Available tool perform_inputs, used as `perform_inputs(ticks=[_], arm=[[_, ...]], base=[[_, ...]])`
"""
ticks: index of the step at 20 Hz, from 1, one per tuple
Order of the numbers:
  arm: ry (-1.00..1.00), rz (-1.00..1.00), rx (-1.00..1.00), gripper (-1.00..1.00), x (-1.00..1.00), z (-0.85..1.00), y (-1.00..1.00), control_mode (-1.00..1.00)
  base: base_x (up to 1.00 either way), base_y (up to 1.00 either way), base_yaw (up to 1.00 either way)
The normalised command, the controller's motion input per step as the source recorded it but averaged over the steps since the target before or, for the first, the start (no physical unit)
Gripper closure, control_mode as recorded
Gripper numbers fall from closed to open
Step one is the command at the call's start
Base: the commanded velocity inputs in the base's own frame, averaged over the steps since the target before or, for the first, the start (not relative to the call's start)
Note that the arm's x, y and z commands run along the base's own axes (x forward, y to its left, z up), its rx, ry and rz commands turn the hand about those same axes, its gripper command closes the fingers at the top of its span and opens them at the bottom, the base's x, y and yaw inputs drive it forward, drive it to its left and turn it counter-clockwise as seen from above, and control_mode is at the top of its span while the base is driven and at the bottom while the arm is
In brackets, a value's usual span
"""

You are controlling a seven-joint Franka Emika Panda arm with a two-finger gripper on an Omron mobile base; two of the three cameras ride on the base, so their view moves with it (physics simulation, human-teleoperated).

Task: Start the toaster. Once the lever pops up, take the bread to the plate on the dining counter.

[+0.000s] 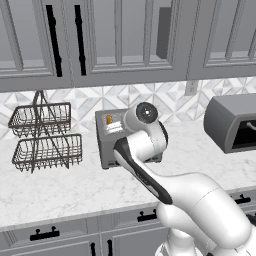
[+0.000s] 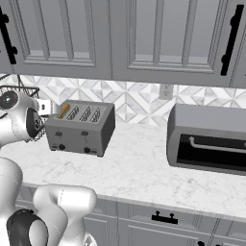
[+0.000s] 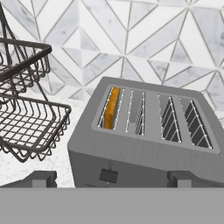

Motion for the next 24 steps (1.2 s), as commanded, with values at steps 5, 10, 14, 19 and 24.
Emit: perform_inputs(ticks=[5, 10, 14, 19, 24], arm=[[0.00, 0.00, 0.00, -1.00, 0.00, 0.00, 0.00, -1.00], [0.00, 0.00, 0.00, -1.00, 0.00, 0.00, 0.00, -1.00], [0.00, 0.00, 0.00, -1.00, 0.00, 0.00, 0.00, -1.00], [0.00, 0.00, 0.00, -1.00, 0.00, 0.00, 0.00, -1.00], [0.00, 0.00, 0.00, -1.00, 0.00, 0.00, 0.00, -1.00]], base=[[0.00, 0.00, 0.00], [0.00, 0.00, 0.00], [0.00, 0.00, 0.00], [0.00, 0.00, 0.00], [0.00, 0.00, 0.00]])
